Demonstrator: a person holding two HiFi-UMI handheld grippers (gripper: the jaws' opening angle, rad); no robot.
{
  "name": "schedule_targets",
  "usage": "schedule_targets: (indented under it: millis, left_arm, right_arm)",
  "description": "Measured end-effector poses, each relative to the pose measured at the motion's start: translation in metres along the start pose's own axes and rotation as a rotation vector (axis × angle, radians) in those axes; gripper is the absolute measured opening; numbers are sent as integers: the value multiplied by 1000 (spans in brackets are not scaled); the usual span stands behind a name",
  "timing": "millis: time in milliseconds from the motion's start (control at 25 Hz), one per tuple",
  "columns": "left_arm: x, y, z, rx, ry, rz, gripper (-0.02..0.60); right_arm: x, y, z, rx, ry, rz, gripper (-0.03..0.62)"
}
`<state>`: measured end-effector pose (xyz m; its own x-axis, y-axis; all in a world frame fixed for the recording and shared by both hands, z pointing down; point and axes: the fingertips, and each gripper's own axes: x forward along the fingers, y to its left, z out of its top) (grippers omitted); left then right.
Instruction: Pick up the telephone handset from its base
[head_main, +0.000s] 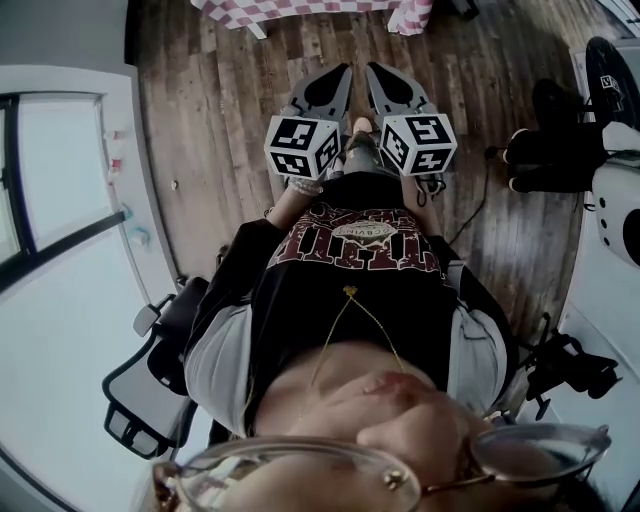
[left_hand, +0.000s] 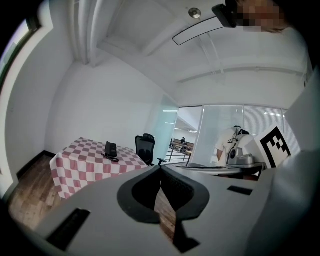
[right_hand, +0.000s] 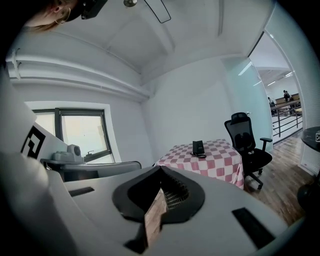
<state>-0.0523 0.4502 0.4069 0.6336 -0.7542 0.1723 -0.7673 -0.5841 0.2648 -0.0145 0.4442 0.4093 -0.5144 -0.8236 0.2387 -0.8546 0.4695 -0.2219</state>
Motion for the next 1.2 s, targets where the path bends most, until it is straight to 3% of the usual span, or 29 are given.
schedule_targets:
  millis: [680,1200]
  left_arm:
    - [95,47,35,-14,0,20,10]
    - [158,87,63,-31,-34,122,11]
  right_arm:
    - [88,-60,41,14,13,63,17]
    - [148,-102,74,-27,28,161,17]
